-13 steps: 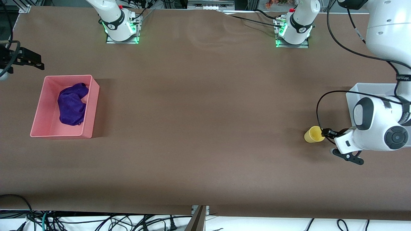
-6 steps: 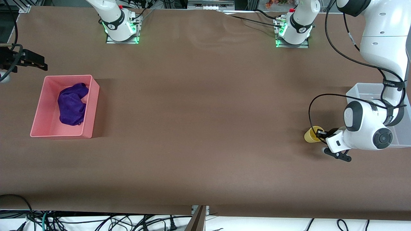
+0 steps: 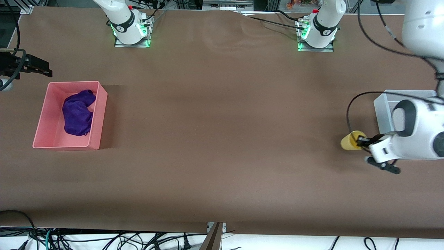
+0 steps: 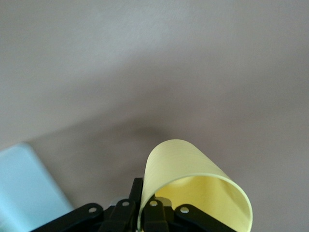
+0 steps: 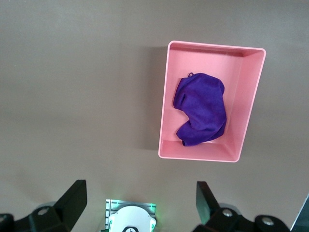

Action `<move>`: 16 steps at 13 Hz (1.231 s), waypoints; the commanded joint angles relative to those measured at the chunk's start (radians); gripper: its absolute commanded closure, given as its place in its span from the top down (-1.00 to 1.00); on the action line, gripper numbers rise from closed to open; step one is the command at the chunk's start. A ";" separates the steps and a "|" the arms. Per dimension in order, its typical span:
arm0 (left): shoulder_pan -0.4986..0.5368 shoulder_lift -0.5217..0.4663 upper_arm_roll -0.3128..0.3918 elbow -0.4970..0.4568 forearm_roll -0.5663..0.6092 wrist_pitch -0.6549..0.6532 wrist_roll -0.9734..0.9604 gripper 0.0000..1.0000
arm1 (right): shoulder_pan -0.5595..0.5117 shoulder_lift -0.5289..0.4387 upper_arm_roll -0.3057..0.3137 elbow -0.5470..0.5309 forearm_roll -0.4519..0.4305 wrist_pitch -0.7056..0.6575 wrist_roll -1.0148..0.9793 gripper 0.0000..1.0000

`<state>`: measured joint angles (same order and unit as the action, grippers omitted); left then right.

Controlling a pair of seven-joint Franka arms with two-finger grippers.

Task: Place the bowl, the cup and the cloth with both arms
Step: 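Carry the yellow cup into the clear bin and set it in the green cup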

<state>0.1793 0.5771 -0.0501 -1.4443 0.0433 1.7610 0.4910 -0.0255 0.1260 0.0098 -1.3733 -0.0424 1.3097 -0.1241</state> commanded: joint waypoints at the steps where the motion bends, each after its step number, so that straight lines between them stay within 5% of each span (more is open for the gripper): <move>1: 0.078 -0.083 0.016 -0.004 0.056 -0.104 0.174 -1.00 | -0.004 0.001 0.004 0.013 0.010 -0.006 0.006 1.00; 7: 0.320 -0.047 0.019 -0.059 0.251 0.056 0.516 -1.00 | -0.002 0.003 0.004 0.013 0.010 -0.007 0.009 1.00; 12: 0.385 0.064 0.013 -0.061 0.172 0.233 0.595 -1.00 | -0.002 0.003 0.006 0.013 0.009 -0.007 0.006 1.00; 13: 0.387 0.066 0.013 -0.061 0.162 0.236 0.595 -0.70 | -0.002 0.003 0.006 0.013 0.009 -0.007 0.006 1.00; 14: 0.387 0.067 0.013 -0.061 0.161 0.235 0.594 0.43 | -0.002 0.003 0.006 0.013 0.009 -0.007 0.006 1.00; 15: 0.385 0.064 0.013 -0.059 0.156 0.232 0.595 0.99 | -0.002 0.003 0.006 0.013 0.009 -0.006 0.006 1.00; 16: 0.384 0.053 0.010 -0.058 0.156 0.223 0.597 1.00 | -0.002 0.003 0.006 0.013 0.009 -0.006 0.006 1.00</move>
<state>0.5606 0.6522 -0.0330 -1.5102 0.2192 2.0021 1.0614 -0.0242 0.1267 0.0103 -1.3732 -0.0424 1.3097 -0.1241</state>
